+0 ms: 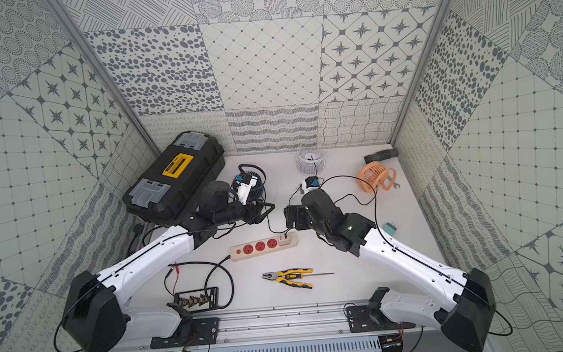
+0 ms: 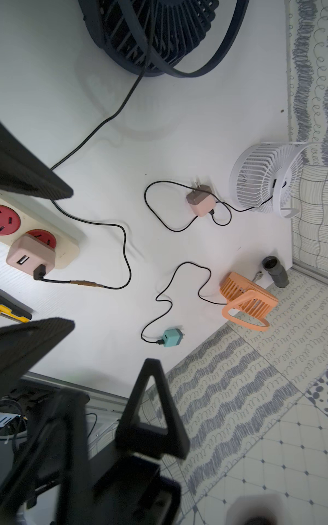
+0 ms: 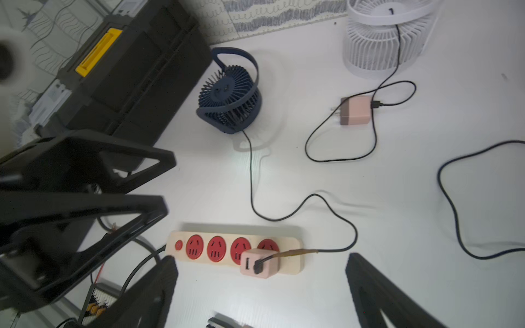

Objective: Plug the desk fan into the power strip
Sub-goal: Pick up the plug from the center of the board.

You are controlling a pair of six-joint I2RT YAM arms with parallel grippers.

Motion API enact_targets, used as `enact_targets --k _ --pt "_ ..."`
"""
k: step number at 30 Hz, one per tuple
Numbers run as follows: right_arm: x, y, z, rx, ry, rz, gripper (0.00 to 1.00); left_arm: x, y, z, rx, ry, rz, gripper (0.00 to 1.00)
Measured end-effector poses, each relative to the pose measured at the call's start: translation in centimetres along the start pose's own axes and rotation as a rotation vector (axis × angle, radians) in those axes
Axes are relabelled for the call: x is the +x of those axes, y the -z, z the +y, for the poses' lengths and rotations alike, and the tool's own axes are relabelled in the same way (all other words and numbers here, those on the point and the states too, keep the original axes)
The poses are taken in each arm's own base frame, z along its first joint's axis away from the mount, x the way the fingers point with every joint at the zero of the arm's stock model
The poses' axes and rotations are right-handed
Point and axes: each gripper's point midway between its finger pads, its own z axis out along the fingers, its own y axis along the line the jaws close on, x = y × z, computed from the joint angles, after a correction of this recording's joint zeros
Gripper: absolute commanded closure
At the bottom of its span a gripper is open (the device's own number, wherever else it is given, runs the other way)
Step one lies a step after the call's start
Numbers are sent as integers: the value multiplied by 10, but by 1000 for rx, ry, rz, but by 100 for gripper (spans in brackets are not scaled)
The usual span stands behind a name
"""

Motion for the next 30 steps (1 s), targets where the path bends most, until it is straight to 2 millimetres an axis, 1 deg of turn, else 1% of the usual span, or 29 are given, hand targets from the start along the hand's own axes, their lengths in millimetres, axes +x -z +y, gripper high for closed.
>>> enact_targets --k 3,4,5,6,9,11,13,15,19,25,30 --pt "-2 -25 -54 90 -92 20 3 -8 -24 6 5 -23 46 32" --pt "0 -34 -68 122 -107 33 3 -9 -33 9 5 -24 61 32" --pt "2 -44 -79 150 -114 51 3 -9 -41 12 4 -22 75 32" --pt "6 -59 -91 181 -113 80 4 -8 -49 15 5 -18 90 32" --pt "14 -95 -109 231 -86 148 4 1 -64 22 8 3 126 32" --pt "17 -116 -114 250 -55 185 7 8 -69 25 7 20 146 31" --pt "17 -136 -116 258 -24 209 11 16 -71 28 3 34 162 31" --pt "11 -156 -114 256 9 218 16 25 -71 31 -3 47 178 31" --pt "-4 -187 -110 247 50 208 24 45 -68 36 -20 73 212 30" --pt "-17 -219 -112 268 85 190 32 59 -60 38 -39 83 230 30" --pt "-15 -236 -121 311 100 199 35 61 -56 38 -45 81 227 30"
